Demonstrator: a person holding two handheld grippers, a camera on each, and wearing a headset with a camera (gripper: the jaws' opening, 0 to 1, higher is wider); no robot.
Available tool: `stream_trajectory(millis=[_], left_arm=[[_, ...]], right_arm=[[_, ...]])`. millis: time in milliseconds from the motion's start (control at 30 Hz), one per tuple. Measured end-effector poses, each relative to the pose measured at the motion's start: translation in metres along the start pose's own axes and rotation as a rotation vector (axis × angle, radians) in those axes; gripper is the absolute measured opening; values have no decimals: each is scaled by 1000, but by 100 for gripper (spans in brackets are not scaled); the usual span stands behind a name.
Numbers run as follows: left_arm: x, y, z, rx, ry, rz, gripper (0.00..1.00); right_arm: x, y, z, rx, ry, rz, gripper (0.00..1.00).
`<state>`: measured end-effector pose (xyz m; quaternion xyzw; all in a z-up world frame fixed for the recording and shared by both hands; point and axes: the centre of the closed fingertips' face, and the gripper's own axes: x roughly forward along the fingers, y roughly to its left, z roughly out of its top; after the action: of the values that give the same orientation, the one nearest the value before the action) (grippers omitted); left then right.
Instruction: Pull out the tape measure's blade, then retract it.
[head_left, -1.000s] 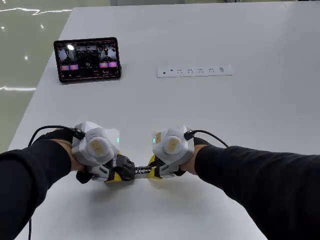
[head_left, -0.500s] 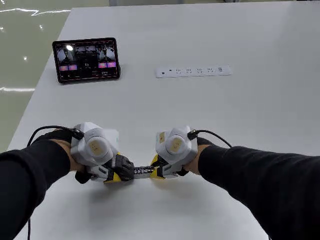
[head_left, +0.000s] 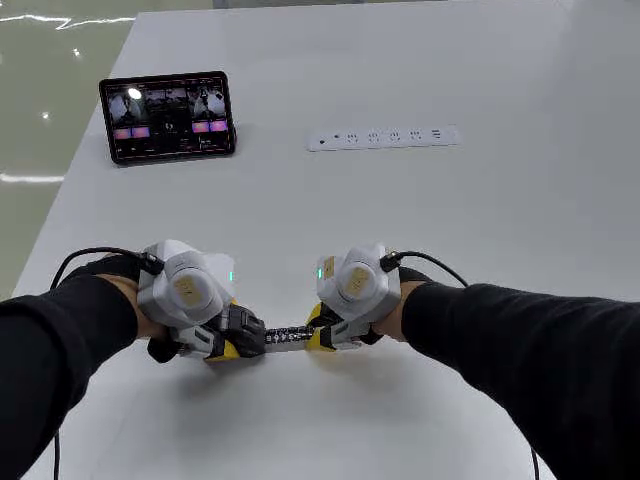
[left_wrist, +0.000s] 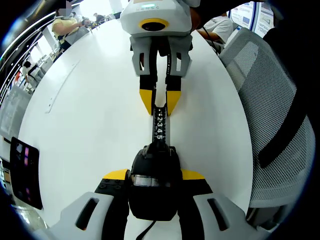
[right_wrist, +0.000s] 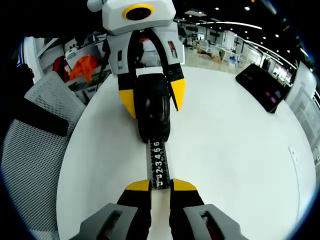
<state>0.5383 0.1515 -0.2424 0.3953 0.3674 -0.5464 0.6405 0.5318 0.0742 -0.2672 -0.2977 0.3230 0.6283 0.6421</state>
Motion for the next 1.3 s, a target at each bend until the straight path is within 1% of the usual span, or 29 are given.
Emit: stream_trajectory(millis=[1300], left_arm=[[0,0,1,4,1,3,32]], right_arm=[[-12,-2,-21,26,18,-7,9]])
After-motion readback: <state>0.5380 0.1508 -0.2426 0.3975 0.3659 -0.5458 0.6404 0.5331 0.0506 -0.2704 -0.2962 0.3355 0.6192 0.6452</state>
